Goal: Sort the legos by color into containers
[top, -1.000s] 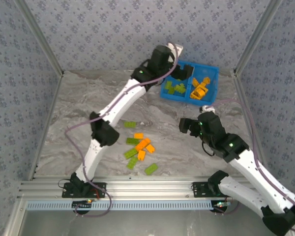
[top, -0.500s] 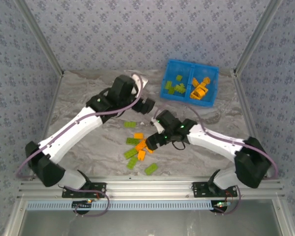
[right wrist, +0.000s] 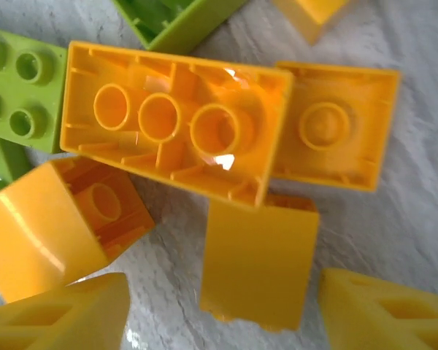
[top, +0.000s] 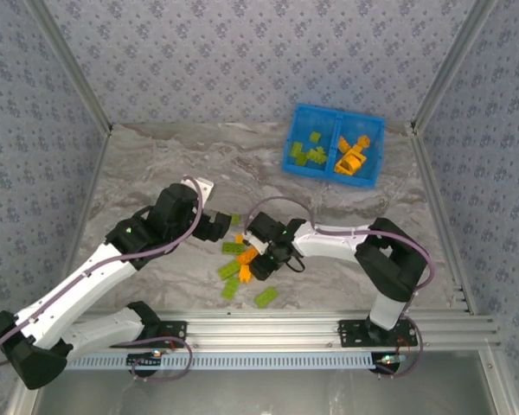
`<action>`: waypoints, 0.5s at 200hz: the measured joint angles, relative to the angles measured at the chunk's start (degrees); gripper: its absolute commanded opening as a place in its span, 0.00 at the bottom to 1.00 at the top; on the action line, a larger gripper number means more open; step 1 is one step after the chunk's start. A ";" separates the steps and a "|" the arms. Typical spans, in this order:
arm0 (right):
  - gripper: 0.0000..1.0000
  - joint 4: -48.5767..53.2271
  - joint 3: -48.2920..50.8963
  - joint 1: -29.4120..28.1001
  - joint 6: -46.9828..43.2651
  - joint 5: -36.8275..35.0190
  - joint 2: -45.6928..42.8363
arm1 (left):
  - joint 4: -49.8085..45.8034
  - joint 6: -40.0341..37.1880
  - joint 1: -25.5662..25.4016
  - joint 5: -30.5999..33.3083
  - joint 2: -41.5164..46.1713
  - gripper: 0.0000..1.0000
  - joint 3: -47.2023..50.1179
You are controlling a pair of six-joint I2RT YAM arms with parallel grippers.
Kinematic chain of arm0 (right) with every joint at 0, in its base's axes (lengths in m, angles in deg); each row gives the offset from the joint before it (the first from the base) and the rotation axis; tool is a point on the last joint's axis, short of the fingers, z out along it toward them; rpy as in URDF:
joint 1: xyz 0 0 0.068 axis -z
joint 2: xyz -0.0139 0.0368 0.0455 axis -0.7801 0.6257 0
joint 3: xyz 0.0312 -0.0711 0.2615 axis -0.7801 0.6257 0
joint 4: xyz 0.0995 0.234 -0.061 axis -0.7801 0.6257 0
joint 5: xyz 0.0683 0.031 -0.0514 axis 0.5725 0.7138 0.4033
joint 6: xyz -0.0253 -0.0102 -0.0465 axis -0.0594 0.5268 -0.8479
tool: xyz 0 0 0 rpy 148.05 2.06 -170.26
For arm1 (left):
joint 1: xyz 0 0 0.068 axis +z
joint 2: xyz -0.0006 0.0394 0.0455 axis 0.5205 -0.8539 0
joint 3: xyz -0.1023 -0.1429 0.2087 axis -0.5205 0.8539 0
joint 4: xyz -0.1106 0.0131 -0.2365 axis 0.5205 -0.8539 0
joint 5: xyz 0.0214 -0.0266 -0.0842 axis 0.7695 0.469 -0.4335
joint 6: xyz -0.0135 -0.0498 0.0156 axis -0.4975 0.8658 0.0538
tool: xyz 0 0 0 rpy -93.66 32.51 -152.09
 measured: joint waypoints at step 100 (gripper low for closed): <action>0.38 -2.86 6.36 2.36 4.72 -9.20 -16.61 | 2.80 0.44 0.04 -0.74 -1.05 0.99 0.66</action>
